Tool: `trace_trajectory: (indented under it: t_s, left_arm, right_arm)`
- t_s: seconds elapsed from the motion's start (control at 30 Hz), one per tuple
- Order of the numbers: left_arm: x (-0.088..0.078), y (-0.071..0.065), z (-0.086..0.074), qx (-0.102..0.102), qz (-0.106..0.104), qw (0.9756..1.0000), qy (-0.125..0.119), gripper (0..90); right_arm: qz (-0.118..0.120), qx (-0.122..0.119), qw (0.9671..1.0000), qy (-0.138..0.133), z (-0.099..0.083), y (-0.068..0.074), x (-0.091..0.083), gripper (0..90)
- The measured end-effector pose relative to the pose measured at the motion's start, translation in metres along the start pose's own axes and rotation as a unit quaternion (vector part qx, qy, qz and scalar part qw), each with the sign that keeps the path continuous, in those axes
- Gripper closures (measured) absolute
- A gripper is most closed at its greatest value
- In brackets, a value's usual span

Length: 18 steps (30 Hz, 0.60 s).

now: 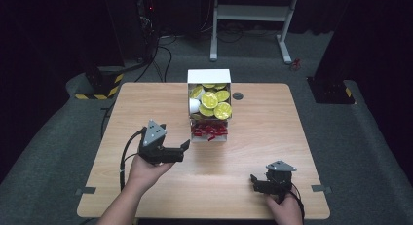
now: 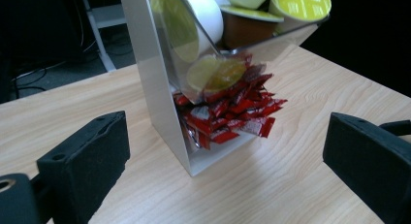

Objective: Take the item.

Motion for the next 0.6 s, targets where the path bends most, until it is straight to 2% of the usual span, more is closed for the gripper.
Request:
trace_trajectory:
  t_s: [0.13,0.3,0.47,0.6]
  left_arm:
    - [0.003,0.002,0.010,-0.002,-0.009,0.9999,-0.009,3.9]
    - [0.008,0.000,0.020,0.013,-0.018,0.9997,-0.008,4.9]
    - [0.015,0.000,0.025,0.005,-0.023,0.9997,-0.009,5.0]
    - [0.023,-0.002,0.030,0.008,-0.027,0.9996,-0.007,5.0]
  right_arm:
    - [0.003,-0.003,1.0000,0.000,0.000,0.000,0.001,7.9]
    - [0.003,-0.003,1.0000,0.000,0.000,0.000,0.001,7.9]
    - [0.003,-0.003,1.0000,0.000,0.000,0.000,0.001,7.9]
    - [0.003,-0.003,1.0000,0.000,0.000,0.000,0.001,7.9]
Point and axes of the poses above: each handheld gripper's, and its own axes: x roughly forward along the jaws, z roughly out of its top, y roughly to its left, the point moved 3 cm from there along x, roughly forward along the jaws, and after that the axes turned 12 degrees about -y, right-handed, at the moved point
